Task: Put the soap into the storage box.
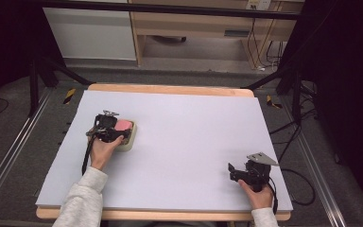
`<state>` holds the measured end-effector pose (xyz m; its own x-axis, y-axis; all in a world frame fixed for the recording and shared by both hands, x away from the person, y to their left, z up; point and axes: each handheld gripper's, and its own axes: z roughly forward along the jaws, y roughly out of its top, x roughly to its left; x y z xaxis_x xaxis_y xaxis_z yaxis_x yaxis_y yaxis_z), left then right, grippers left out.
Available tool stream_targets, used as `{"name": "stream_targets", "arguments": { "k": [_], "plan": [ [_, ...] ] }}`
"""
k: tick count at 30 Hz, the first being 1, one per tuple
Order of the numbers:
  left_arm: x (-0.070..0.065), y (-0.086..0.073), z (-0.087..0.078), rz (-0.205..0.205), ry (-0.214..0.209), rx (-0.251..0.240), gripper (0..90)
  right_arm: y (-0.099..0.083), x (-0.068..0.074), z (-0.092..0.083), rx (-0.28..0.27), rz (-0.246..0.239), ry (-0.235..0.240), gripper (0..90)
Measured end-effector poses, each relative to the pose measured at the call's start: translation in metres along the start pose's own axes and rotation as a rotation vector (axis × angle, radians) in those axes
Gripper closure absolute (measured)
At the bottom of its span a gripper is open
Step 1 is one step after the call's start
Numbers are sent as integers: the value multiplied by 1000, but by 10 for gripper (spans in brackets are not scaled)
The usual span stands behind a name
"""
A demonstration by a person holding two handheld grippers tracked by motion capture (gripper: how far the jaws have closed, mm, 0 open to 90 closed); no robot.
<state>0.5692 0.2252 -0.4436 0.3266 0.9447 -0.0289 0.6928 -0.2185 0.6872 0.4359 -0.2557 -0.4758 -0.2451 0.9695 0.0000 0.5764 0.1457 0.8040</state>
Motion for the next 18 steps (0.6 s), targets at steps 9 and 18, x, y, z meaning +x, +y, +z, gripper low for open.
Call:
{"name": "stream_targets", "arguments": {
  "k": [9, 18],
  "plan": [
    [0, -1, 3, 3, -2, 11, 374, 0, 0, 0, 0, 0, 0, 61],
    [-2, -3, 8, 12, 12, 25, 374, 0, 0, 0, -1, 0, 2, 61]
  ]
}}
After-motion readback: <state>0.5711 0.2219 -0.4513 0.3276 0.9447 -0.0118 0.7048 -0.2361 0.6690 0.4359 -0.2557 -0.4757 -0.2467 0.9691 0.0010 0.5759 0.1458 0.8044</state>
